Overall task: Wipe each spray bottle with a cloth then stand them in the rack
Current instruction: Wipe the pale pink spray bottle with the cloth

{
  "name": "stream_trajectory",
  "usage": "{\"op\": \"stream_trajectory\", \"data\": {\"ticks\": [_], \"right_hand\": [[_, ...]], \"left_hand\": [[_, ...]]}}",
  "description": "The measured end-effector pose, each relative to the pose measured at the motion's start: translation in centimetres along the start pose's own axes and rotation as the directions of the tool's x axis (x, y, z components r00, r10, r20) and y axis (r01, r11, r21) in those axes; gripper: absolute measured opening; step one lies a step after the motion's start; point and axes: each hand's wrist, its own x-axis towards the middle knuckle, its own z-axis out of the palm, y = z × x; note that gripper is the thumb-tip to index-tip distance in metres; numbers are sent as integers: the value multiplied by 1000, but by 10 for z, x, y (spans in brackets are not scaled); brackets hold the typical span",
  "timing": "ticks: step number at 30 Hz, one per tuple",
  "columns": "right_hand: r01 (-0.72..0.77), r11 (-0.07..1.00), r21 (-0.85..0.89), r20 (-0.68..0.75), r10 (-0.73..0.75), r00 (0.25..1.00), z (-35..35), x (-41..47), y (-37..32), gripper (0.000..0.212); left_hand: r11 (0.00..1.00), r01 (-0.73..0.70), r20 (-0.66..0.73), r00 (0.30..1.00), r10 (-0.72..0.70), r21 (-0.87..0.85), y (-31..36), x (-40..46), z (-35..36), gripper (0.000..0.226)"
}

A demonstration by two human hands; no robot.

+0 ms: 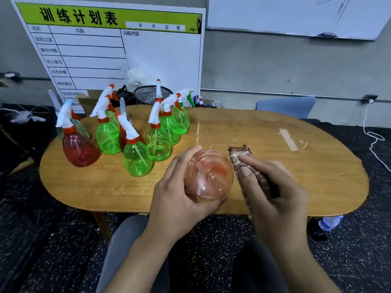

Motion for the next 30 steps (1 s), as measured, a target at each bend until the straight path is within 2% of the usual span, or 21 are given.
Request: {"op": "stream_trajectory", "data": {"ticks": [3, 6, 9, 13, 16, 19, 24, 27, 30], "right_hand": [[162, 954, -252, 44, -156, 987, -2, 2, -6, 22], [209, 909, -360, 58, -202, 978, 4, 5, -9, 21], [250, 896, -367, 85, -235, 968, 13, 9, -15, 22], [335, 893, -301, 213, -280, 936, 20, 6, -21, 23], [363, 880, -307, 272, -285, 919, 15, -1, -16, 21], [313, 878, -363, 238, -237, 942, 3, -1, -9, 21], [219, 878, -426, 104, -193, 976, 0, 18, -10, 18], [259, 870, -419, 96, -242, 966, 13, 24, -20, 21], [329, 869, -369, 167, -286, 943, 25, 21, -27, 23]], "left_hand": [[996, -41, -17, 999, 42, 75, 8, 4, -1, 95], [985, -71, -19, 997, 75, 159, 10, 6, 1, 94], [979, -72, -49, 995, 83, 190, 13, 9, 2, 91], [984, -77, -82, 992, 91, 158, 12, 15, -2, 75], [990, -39, -99, 994, 52, 135, 5, 18, -12, 81], [992, 6, -108, 994, 8, 129, 0, 19, -21, 94], [974, -44, -93, 993, 66, 223, 2, 16, -17, 99], [958, -98, -86, 988, 126, 271, 6, 14, -10, 95], [968, -107, -107, 985, 134, 229, 9, 15, -8, 82]]}}
